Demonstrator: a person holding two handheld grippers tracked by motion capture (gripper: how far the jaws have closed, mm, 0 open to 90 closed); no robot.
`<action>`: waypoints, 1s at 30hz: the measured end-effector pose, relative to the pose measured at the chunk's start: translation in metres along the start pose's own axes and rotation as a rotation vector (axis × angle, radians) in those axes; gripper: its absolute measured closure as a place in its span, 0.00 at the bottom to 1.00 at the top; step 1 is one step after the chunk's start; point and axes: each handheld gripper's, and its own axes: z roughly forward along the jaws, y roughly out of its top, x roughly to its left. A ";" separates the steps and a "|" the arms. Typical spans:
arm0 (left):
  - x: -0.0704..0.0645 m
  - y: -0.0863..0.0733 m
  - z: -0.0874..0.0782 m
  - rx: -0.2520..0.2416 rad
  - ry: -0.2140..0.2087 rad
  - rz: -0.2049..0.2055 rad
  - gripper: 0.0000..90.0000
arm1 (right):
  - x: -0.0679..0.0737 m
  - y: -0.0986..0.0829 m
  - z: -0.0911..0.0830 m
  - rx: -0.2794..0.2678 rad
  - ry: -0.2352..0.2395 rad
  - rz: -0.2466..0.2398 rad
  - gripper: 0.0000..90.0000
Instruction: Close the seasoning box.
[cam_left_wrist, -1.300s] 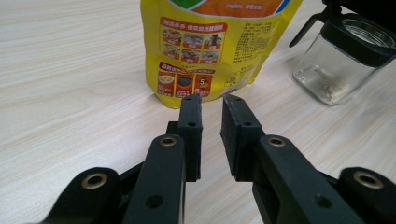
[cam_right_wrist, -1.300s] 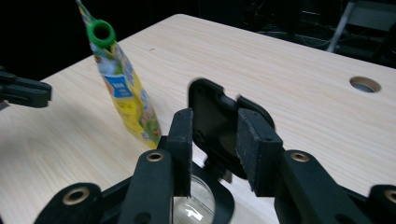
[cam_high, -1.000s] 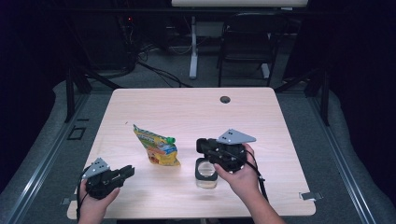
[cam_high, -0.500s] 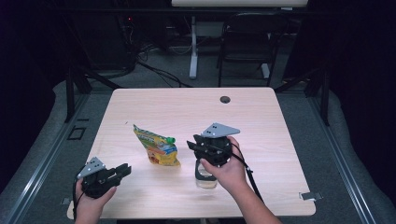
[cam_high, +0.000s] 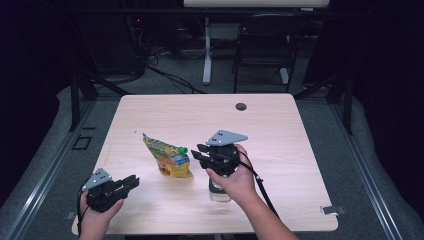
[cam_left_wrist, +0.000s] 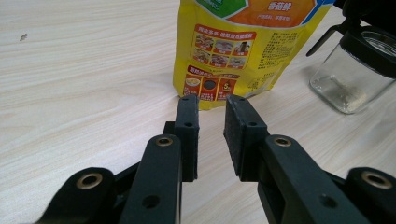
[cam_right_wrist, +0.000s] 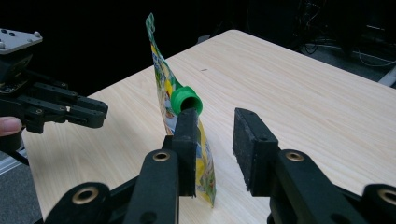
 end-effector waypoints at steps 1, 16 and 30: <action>0.000 0.000 0.000 -0.001 0.001 0.001 0.84 | 0.000 0.000 0.000 0.000 0.000 0.000 0.78; 0.001 0.000 0.000 0.003 0.002 0.000 0.84 | 0.008 0.006 0.013 0.008 0.035 -0.007 0.78; 0.002 -0.001 0.000 0.005 0.003 0.000 0.84 | 0.008 0.005 0.028 0.024 0.048 0.011 0.77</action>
